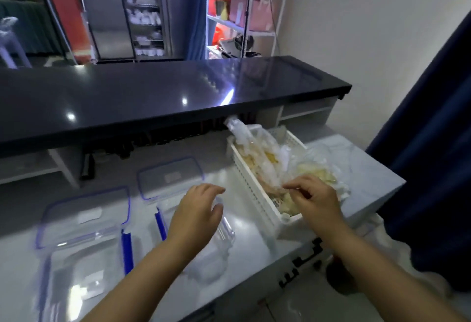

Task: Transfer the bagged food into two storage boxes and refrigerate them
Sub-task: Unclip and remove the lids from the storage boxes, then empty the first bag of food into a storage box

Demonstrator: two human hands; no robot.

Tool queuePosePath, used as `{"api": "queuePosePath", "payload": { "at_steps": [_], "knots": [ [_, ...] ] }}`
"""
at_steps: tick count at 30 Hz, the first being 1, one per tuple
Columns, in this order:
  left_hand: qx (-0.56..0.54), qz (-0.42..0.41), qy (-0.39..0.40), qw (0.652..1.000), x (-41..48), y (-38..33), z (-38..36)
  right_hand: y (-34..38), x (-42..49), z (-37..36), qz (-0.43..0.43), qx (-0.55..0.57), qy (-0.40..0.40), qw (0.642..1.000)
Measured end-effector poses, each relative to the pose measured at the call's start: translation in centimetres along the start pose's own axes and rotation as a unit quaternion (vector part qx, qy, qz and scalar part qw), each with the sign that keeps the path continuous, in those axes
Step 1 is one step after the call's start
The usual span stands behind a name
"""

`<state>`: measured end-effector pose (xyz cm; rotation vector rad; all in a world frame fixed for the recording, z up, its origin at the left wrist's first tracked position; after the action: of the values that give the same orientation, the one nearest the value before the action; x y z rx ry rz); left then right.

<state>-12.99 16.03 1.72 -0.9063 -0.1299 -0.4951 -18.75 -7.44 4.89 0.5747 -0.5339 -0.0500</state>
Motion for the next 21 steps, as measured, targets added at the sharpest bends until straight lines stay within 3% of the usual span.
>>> {"api": "queuePosePath", "payload": {
  "at_steps": [10, 13, 16, 21],
  "knots": [
    [0.009, -0.056, 0.034, 0.998, 7.4, -7.4, -9.5, -12.7, 1.8, 6.9, -0.150, -0.052, -0.146, 0.976],
    [0.021, -0.052, 0.024, 0.998, 9.5, -8.7, -11.5, -15.8, 3.2, 6.7, -0.218, -0.013, -0.126, 0.968],
    [0.102, -0.107, 0.027, 0.989, 11.4, -10.2, -12.6, -17.7, 5.2, 5.8, -0.255, 0.035, -0.067, 0.964],
    [0.163, -0.177, 0.066, 0.968, 14.4, -12.6, -13.5, -18.1, 8.5, 5.5, -0.218, 0.130, -0.046, 0.966]
  ]
}}
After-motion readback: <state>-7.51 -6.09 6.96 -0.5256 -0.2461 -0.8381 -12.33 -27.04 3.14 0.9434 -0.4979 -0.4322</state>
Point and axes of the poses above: each hand's wrist, its own x-axis towards the middle knuckle, its own z-axis out of the back of the hand, y = z × x, the point moved 3 cm from there along x, towards the middle knuckle, and after that the axes turned 12 degrees about -x, right-handed, at the moved point
